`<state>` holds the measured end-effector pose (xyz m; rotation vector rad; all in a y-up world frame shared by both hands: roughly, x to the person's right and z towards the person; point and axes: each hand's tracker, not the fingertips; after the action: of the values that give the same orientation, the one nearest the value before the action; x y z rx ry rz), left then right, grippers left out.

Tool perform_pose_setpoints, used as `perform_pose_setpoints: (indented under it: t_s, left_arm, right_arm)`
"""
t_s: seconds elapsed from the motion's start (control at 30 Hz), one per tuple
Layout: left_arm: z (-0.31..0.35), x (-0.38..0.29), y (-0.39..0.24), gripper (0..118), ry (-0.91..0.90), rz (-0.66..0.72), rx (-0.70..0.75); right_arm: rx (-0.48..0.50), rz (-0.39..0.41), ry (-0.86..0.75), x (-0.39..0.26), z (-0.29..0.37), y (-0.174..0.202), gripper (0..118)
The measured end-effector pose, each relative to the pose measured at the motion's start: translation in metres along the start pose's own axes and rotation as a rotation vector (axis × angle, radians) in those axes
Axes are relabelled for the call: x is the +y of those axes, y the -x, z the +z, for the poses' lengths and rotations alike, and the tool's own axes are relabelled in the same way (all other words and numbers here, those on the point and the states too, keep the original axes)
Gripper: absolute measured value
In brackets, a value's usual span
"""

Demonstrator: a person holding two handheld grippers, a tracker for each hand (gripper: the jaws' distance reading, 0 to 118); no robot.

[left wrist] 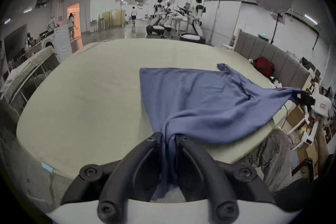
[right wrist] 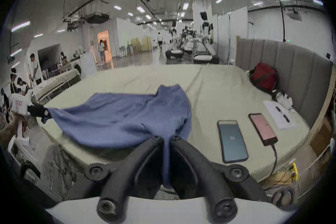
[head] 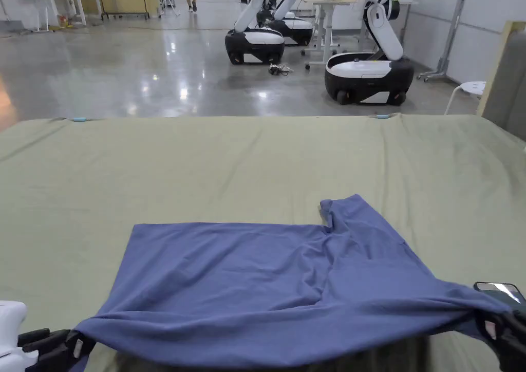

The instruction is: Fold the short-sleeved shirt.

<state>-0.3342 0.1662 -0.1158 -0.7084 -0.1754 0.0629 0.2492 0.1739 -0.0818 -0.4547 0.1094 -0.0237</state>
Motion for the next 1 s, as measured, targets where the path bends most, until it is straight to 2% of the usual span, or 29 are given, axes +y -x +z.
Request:
perform_pose_setpoints:
  t_s: [0.13,0.27,0.4,0.5,0.67,0.73,0.77,0.8,0.83,0.87,0.9,0.93,1.0]
  left_arm:
    - [0.014,0.007,-0.002,15,0.004,-0.005,-0.014]
    - [-0.012,0.019,-0.002,15,0.041,-0.037,-0.007]
    - [-0.074,0.045,0.013,15,0.166,-0.029,-0.015]
    - [-0.123,0.070,0.018,15,0.255,-0.058,-0.003]
    - [-0.180,0.104,0.018,15,0.313,-0.093,0.045]
    - [-0.196,0.108,0.018,15,0.318,-0.085,0.057]
    - [-0.204,0.108,0.017,20,0.329,-0.079,0.073]
    - [-0.210,0.105,0.016,36,0.337,-0.076,0.084]
    - [-0.214,0.101,0.016,68,0.344,-0.077,0.109]
    - [-0.218,0.094,0.015,109,0.349,-0.081,0.138]
    - [-0.219,0.086,0.015,118,0.332,-0.093,0.149]
    - [-0.214,0.080,0.015,116,0.306,-0.092,0.152]
    - [-0.198,0.064,0.016,116,0.208,-0.025,0.119]
  right_arm:
    - [-0.004,-0.021,-0.027,0.016,0.013,-0.003,8]
    - [0.011,-0.006,0.016,0.028,-0.015,-0.004,8]
    - [0.018,-0.006,0.148,0.043,-0.082,-0.017,8]
    - [-0.028,0.019,0.289,0.050,-0.142,-0.027,8]
    - [-0.070,0.132,0.487,0.046,-0.214,-0.034,9]
    - [-0.079,0.123,0.532,0.040,-0.235,-0.038,11]
    - [-0.088,0.114,0.540,0.036,-0.244,-0.041,17]
    - [-0.097,0.113,0.546,0.034,-0.250,-0.040,26]
    - [-0.116,0.124,0.549,0.030,-0.254,-0.039,37]
    - [-0.143,0.133,0.545,0.025,-0.258,-0.037,57]
    - [-0.171,0.141,0.540,0.022,-0.256,-0.036,69]
    - [-0.193,0.142,0.528,0.020,-0.253,-0.035,73]
    - [-0.213,0.127,0.401,0.021,-0.235,-0.034,74]
